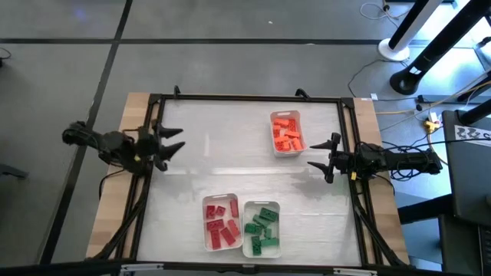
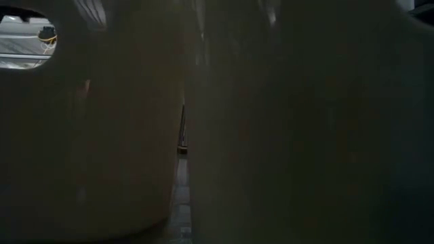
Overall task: Sort blocks
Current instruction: Return to Home Position
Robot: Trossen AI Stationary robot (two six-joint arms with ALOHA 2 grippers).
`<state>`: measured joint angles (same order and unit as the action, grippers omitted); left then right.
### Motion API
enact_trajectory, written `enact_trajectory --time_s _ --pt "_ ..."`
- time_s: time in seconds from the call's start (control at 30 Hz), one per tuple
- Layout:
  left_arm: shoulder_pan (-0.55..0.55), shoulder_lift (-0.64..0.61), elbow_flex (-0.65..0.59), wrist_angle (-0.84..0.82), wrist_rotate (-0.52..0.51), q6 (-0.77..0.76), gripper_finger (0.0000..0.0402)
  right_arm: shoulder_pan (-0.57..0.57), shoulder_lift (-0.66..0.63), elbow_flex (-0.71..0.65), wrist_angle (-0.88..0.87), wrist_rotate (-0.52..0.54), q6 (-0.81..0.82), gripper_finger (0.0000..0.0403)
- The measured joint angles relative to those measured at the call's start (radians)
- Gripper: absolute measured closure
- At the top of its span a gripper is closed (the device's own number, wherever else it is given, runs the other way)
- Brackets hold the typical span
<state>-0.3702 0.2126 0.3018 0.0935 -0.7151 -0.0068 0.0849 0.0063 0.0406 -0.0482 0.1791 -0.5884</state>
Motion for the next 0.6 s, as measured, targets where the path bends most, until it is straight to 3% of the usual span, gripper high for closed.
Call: enact_trajectory --time_s 0.2,0.6 --pt "0.0 -0.205 -0.129 -0.043 0.001 -0.004 0.0164 0.0 0.0 0.0 0.0 0.0 0.0 0.0127" --pt "0.0 -0.208 -0.245 -0.049 -0.013 -0.036 0.0164 0.0 0.0 0.0 0.002 -0.014 0.0 0.0127"
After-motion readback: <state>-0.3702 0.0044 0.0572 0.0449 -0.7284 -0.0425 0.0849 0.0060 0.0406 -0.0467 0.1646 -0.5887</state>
